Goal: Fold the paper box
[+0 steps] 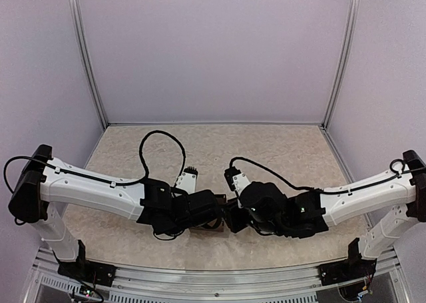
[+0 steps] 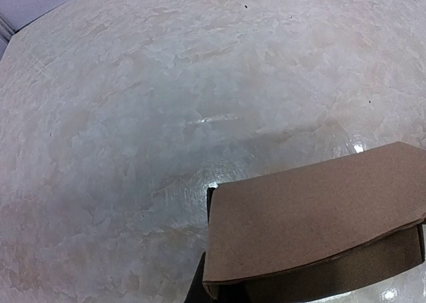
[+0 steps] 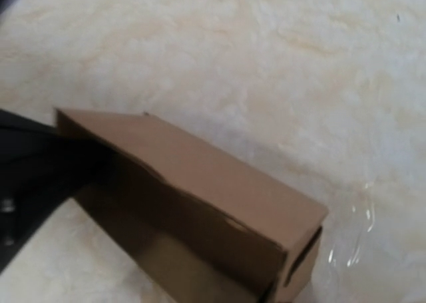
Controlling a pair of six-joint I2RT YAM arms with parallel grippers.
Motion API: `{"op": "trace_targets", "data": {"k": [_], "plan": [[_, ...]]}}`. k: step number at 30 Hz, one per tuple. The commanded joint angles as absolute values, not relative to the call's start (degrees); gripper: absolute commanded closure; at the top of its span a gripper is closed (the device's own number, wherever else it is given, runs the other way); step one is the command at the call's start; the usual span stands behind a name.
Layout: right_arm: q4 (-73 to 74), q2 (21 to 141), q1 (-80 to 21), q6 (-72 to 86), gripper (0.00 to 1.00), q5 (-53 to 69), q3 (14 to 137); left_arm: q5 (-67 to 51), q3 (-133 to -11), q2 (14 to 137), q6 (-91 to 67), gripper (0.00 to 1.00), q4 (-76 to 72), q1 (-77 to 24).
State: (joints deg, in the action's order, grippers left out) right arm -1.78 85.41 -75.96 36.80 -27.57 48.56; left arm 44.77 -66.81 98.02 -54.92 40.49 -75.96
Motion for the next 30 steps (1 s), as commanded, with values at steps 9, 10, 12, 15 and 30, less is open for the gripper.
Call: {"op": "trace_targets", "data": {"k": [9,10,12,15,30], "plan": [[-5.7,78.6,-68.3,29.5,0.82,-15.7,45.7,39.5,-67.2,101.0,-53.6,1.00,41.4,-76.4],[-6.5,78.8,-67.6,29.4,0.86,-14.3,45.9,39.6,-67.2,101.2,-53.5,1.00,41.6,-76.4],[-8.0,79.1,-66.5,29.4,0.93,-11.7,46.5,39.6,-67.2,101.4,-53.6,1.00,41.6,-76.4],[-9.4,80.1,-65.3,29.6,1.00,-9.0,47.4,39.5,-67.1,101.4,-53.3,1.00,41.2,-76.4],[-18.7,87.0,-64.1,36.0,1.00,-4.3,42.0,39.2,-66.2,101.3,-53.2,1.00,39.8,-76.4]]}}
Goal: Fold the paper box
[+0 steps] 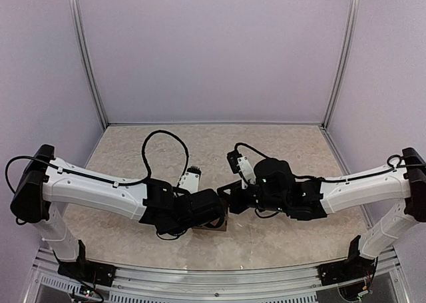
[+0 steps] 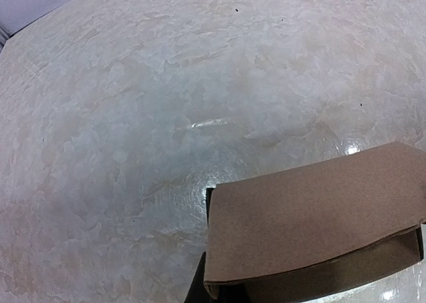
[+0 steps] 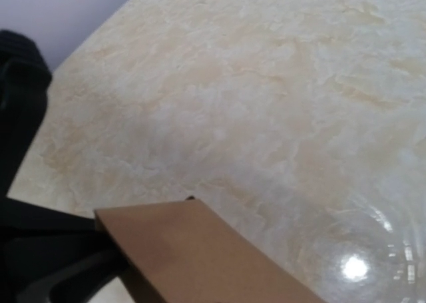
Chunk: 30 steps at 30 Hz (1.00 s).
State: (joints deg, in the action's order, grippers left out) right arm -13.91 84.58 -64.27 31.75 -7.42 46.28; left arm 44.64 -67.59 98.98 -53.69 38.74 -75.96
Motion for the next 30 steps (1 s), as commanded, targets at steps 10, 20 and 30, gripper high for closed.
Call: {"op": "trace_targets", "data": {"k": [10,20,30], "plan": [[-22.7,90.4,-65.8,40.0,1.00,-5.2,38.2,38.6,-65.4,101.4,-53.7,0.98,39.3,-76.4],[-16.6,90.1,-65.3,36.5,1.00,-10.2,43.0,38.4,-63.7,99.0,-52.8,0.68,39.3,-77.0],[-16.5,92.7,-64.7,36.7,1.00,-10.6,43.2,37.7,-61.8,95.1,-51.0,0.34,38.3,-77.6]]}}
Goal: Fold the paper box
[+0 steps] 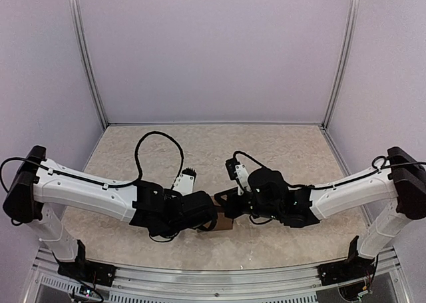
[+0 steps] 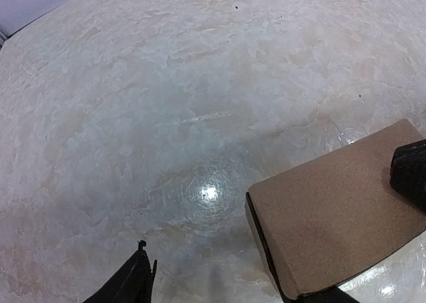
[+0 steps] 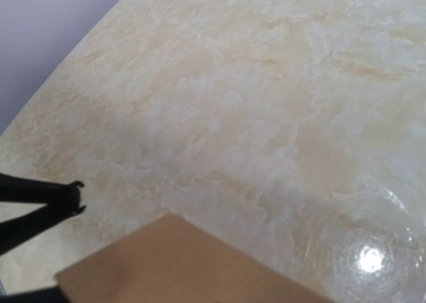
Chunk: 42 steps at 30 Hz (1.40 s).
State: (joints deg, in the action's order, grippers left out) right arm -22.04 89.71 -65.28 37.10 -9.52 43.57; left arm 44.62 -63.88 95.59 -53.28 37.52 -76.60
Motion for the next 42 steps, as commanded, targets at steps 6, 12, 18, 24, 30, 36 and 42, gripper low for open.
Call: {"op": "trace_targets", "data": {"k": [6,12,18,24,30,36,42], "plan": [[-16.9,93.7,-64.7,37.0,1.00,-11.5,43.4,36.8,-61.1,92.3,-49.4,0.22,36.2,-77.6],[-16.9,94.6,-64.7,36.7,1.00,-12.3,44.4,35.2,-59.9,88.9,-47.4,0.16,34.3,-77.6],[-16.2,95.3,-64.5,36.0,1.00,-13.1,46.1,34.8,-57.8,85.3,-46.0,0.07,31.9,-77.6],[-15.4,94.3,-64.4,34.3,1.00,-12.6,48.4,34.4,-58.1,84.1,-44.5,0.06,31.4,-77.6],[-14.2,92.2,-64.3,31.8,1.00,-12.9,49.2,33.3,-57.0,80.1,-42.1,0.07,29.2,-77.5],[-16.2,90.7,-64.4,30.0,1.00,-11.1,48.1,25.3,-51.7,74.4,-41.3,0.53,20.2,-72.5],[-17.2,89.2,-64.3,28.7,1.00,-10.1,46.6,15.5,-45.1,70.9,-40.7,1.00,6.1,-67.5]]}}
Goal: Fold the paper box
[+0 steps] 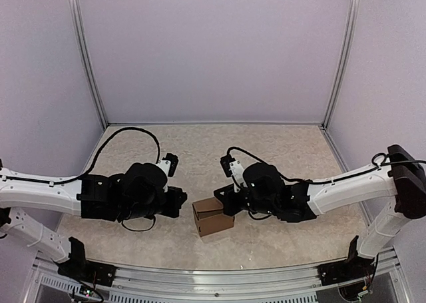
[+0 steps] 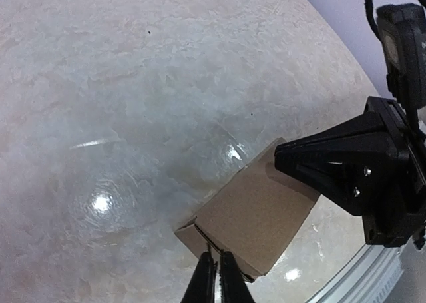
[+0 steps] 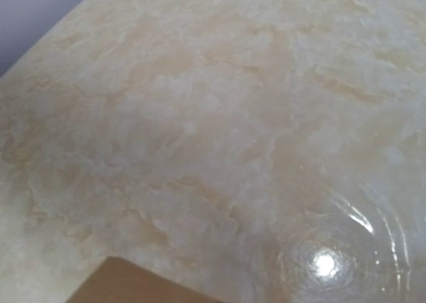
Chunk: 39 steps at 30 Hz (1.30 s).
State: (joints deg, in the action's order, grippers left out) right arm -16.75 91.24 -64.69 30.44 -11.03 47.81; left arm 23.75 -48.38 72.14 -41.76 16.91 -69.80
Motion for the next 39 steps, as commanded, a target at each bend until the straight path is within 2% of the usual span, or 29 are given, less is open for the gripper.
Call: {"op": "trace_targets", "data": {"k": [1,6,14,23,39], "plan": [[-17.0,89.1,-64.4,28.5,1.00,-10.3,46.5,14.1,-44.5,71.0,-40.6,1.00,4.5,-66.9],[-16.5,88.1,-64.3,27.9,1.00,-10.5,45.8,9.8,-43.6,73.2,-39.7,1.00,-2.4,-65.7],[-16.7,87.8,-64.4,29.2,1.00,-10.3,42.8,7.1,-42.5,78.1,-40.6,1.00,-5.4,-65.7],[-18.4,89.1,-64.4,32.6,1.00,-9.6,37.3,4.0,-33.1,85.2,-45.5,1.00,-16.4,-66.8],[-10.8,81.6,-64.4,24.9,1.00,-15.3,45.5,5.7,-32.1,86.2,-44.6,1.00,-15.0,-67.8]]}}
